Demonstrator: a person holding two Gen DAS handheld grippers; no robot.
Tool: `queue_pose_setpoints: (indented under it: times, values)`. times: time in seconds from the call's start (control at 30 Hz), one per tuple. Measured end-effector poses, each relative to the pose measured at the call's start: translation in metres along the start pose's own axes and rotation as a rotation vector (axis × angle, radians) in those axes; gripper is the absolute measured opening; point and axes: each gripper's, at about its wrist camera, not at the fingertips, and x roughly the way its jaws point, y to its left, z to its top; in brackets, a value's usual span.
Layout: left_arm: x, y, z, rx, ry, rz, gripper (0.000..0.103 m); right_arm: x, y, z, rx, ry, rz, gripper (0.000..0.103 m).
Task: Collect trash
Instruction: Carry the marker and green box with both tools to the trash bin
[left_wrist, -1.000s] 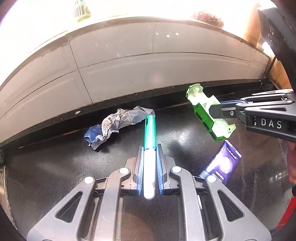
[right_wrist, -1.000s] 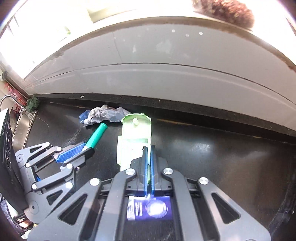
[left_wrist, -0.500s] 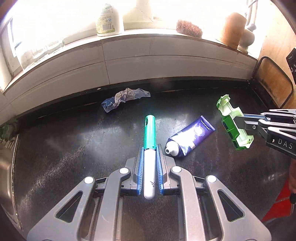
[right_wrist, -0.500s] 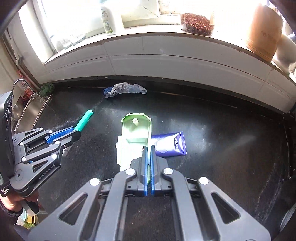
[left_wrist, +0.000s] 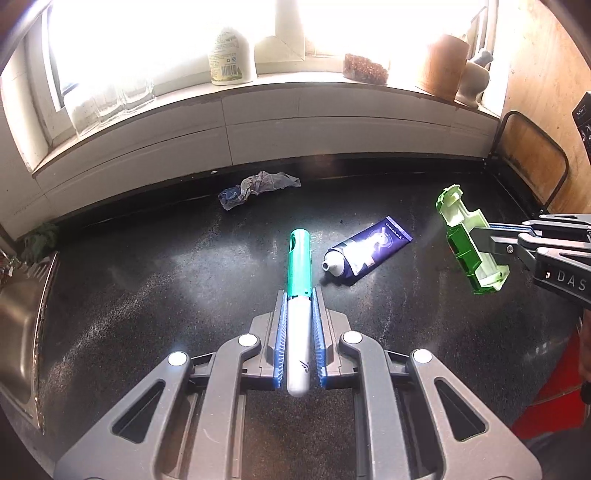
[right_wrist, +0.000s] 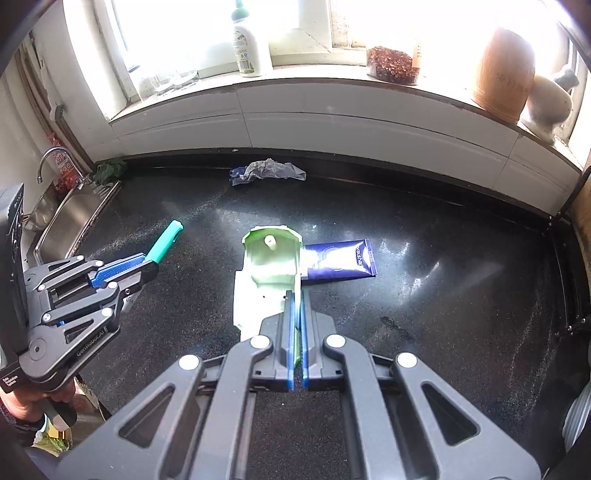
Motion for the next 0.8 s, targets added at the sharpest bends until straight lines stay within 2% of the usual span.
queue_pose_setpoints:
  times: [0.13,0.3,0.53,0.8]
  values:
    - [-0.025,0.018,-0.012,-0.049,-0.018,0.044,0.013,-0.003,0.024,0.007,-0.054,-0.016,0.035,0.004]
    - [-0.063,0.057,-0.045,-0.151,-0.027,0.134,0.013,-0.005,0.08,0.015,-0.175,-0.03,0.121,0.004]
    - [-0.127,0.127,-0.124,-0.38,-0.01,0.323,0.013,0.002,0.185,0.009,-0.375,0.009,0.291,0.004]
    - [-0.196,0.184,-0.231,-0.636,0.037,0.529,0.013,0.006,0.318,-0.029,-0.613,0.091,0.497,0.004]
